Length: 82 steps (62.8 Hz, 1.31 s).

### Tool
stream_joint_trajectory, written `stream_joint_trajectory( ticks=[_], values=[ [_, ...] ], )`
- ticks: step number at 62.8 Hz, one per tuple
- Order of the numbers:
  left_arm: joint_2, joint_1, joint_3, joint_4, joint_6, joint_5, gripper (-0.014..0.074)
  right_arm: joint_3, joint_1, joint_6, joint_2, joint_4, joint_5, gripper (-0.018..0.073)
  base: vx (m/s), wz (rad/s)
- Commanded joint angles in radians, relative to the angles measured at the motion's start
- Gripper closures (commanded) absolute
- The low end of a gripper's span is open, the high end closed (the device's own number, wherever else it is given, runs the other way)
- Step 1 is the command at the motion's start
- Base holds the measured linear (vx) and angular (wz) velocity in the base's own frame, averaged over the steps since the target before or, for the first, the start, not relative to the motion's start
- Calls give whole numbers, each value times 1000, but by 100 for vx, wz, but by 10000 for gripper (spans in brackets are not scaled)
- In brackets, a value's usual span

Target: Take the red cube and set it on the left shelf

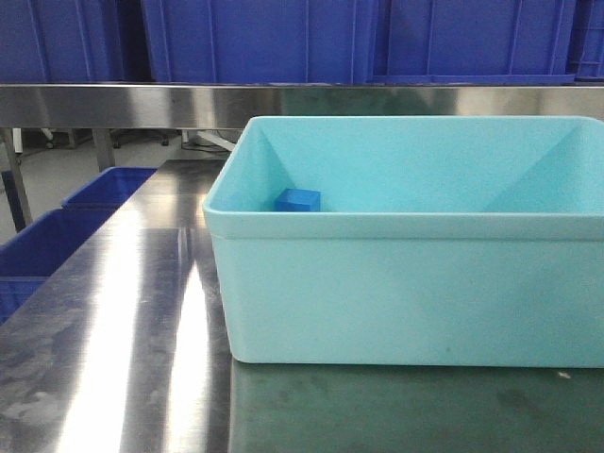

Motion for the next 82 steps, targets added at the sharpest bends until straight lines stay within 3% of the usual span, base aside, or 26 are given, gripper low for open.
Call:
stream_joint_trajectory(
  ticks=[1, 38, 68, 73, 82],
  values=[
    [-14, 1, 24, -5, -7, -89, 495, -24, -7, -7, -18, 0, -84, 502, 0, 0],
    [-14, 1, 24, -5, -7, -89, 495, -24, -7, -7, -18, 0, -84, 502, 0, 0],
    [-14, 1, 24, -5, -7, -89, 495, -45, -7, -7, -18, 27, -237, 502, 0, 0],
    [-14, 1, 24, -5, -7, -89, 495, -106, -7, -7, -18, 29, -186, 502, 0, 0],
    [-14, 1, 24, -5, -7, -89, 495, -330, -7, -7, 46, 25, 71, 502, 0, 0]
  ],
)
